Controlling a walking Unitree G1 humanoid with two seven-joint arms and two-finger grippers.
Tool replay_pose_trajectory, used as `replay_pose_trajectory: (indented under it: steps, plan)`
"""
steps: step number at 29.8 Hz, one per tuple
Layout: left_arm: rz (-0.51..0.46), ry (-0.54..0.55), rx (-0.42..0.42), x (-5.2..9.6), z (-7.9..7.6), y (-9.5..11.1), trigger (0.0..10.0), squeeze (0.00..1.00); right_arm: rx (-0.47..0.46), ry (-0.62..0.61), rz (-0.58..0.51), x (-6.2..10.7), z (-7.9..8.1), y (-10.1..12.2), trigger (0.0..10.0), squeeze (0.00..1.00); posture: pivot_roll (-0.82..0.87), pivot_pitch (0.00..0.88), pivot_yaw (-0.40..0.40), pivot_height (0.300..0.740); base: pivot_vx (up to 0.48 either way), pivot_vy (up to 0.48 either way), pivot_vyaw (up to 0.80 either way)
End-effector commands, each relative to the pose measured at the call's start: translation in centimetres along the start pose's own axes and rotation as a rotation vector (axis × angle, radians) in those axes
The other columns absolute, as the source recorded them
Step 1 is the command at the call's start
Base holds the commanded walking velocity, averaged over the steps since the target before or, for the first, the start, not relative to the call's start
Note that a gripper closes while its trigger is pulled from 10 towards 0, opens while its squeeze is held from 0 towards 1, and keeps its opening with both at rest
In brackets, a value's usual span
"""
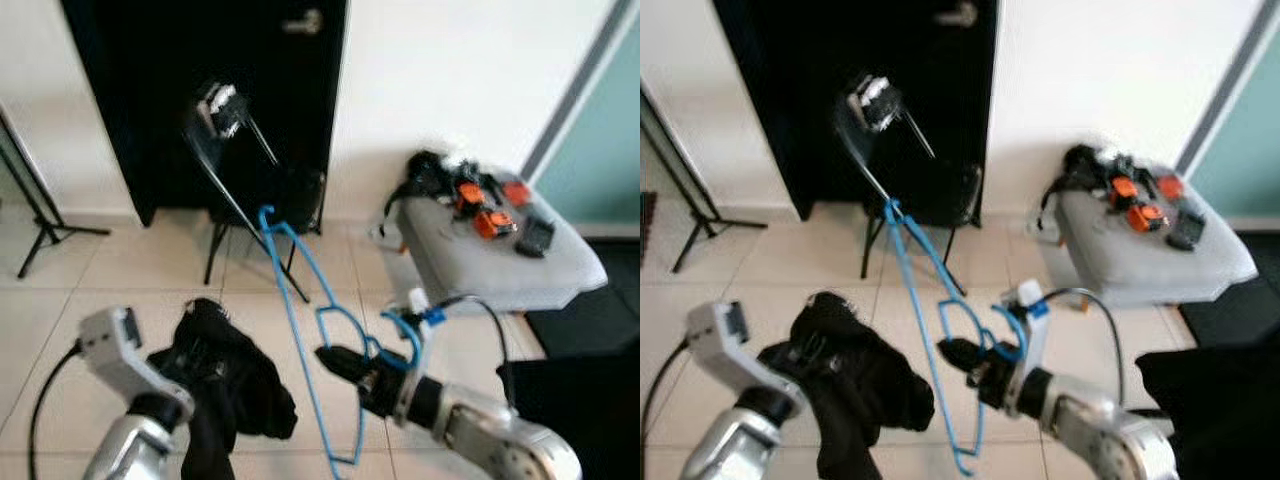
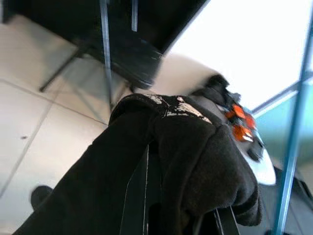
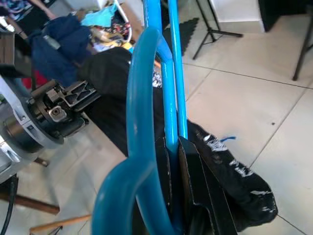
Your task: Hang hanger
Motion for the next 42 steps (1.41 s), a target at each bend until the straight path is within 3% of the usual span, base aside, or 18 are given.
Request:
replay_pose_trajectory:
  steps: [1,19,29,30,35,37,42]
  plan:
    - [-0.005,-0.032,0.013,-0.1,-0.7,0.1,10.0,0.0,-0.01,-0.013,0.017,0.2,-0.3,-0.4,10.0,0.0,0.02,0.067,-0.079,0.736,0.0,0.0,0.77]
    - [-0.002,-0.045,0.03,-0.3,-0.7,0.2,10.0,0.0,-0.019,-0.009,0.002,0.1,-0.3,0.0,10.0,0.0,0.03,0.082,-0.076,0.736,0.0,0.0,0.77]
    - [0.022,-0.04,0.034,-0.1,-0.5,-1.1,10.0,0.0,0.01,-0.036,0.05,0.2,-1.1,-1.5,10.0,0.0,0.0,0.0,-0.079,0.736,0.0,0.0,0.77]
    - [0.028,-0.044,0.031,-0.3,-0.6,-1.3,10.0,0.0,0.013,-0.04,0.06,0.1,-1.4,-1.6,10.0,0.0,0.04,0.0,-0.116,0.736,0.0,0.0,0.77]
    - [0.035,-0.05,0.016,0.1,-0.2,-1.2,10.0,0.0,-0.024,-0.027,0.027,-0.3,-0.8,-1.6,10.0,0.0,0.04,0.0,-0.086,0.736,0.0,0.0,0.77]
    - [0.053,-0.009,0.005,0.0,1.3,-1.7,10.0,0.0,-0.018,-0.018,0.017,-0.7,-0.5,-2.2,10.0,0.0,0.0,0.0,-0.068,0.736,0.0,0.0,0.77]
    - [0.038,-0.022,0.004,-0.2,0.8,-1.4,10.0,0.0,-0.038,-0.029,0.001,-0.3,-0.9,-1.8,10.0,0.0,0.05,0.0,-0.081,0.736,0.0,0.0,0.77]
Point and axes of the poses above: a point about 5 cm out from each wrist's last joint towards the gripper, its own x axis pointing back from the gripper into the wrist, its own y axis along the axis of the wrist's last joint, z = x × y, the point moved 6 cm from there along -x, pointing out of the wrist towards the gripper, and after that the axes turned 11 degrees about -x, right-handed, at the moved point
